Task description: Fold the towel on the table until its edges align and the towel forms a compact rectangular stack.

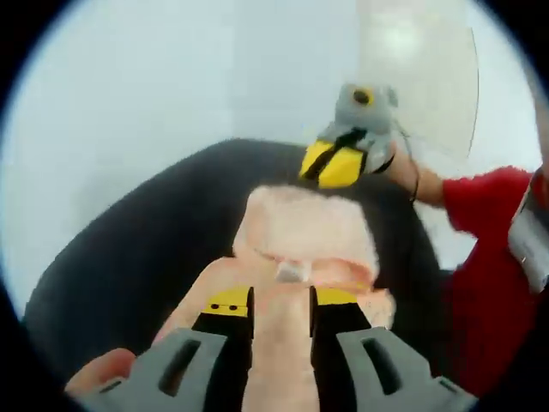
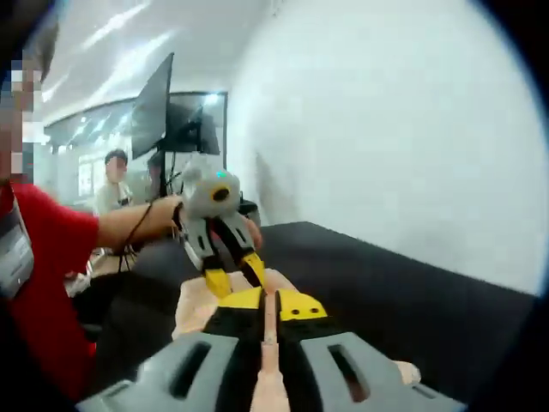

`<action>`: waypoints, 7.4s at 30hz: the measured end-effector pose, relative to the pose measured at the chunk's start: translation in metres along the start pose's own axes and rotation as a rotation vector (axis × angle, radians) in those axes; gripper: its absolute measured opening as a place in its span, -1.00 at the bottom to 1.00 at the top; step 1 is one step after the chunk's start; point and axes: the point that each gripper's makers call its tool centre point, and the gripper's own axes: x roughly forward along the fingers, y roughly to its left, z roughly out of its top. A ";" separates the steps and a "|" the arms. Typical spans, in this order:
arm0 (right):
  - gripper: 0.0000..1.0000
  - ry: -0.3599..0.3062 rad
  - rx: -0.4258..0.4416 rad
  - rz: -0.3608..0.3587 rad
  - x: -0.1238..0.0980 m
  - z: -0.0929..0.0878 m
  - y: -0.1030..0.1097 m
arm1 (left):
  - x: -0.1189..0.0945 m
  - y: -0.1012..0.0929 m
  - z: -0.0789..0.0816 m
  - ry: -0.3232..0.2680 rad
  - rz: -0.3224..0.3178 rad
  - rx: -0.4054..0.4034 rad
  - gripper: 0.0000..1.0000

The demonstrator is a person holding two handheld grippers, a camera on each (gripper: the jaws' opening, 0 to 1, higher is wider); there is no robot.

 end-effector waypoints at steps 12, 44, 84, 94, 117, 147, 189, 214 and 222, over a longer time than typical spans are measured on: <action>-1.00 0.262 -0.326 0.056 0.062 -0.089 0.016 | -0.005 -0.034 0.006 -0.095 -0.102 0.120 -0.94; -1.00 0.180 -0.276 0.445 0.039 -0.090 0.081 | -0.050 -0.001 0.008 -0.187 0.157 0.127 -0.82; -1.00 0.199 -0.241 0.324 0.039 -0.097 0.057 | -0.079 -0.075 -0.074 -0.152 0.217 0.245 -1.00; -0.63 -0.027 0.396 0.042 -0.059 0.026 -0.019 | -0.184 -0.024 -0.042 -0.478 0.203 -0.744 -0.69; -0.98 0.280 0.860 -0.261 -0.101 -0.072 -0.042 | -0.140 -0.046 -0.115 -0.394 0.170 -0.810 -0.64; -0.34 0.603 0.259 -0.029 0.163 0.019 0.140 | -0.162 -0.033 -0.128 -0.513 0.259 -0.769 -0.67; -0.76 -0.254 0.075 0.350 0.076 0.008 0.064 | -0.130 -0.024 0.016 -0.766 0.083 0.043 -0.55; -0.51 -0.123 0.381 0.314 0.057 0.011 0.051 | -0.103 0.002 -0.046 -0.382 0.193 -0.499 -0.49; -0.18 0.146 1.102 0.041 0.008 -0.063 0.032 | -0.123 -0.024 -0.107 -0.195 0.024 -1.151 0.01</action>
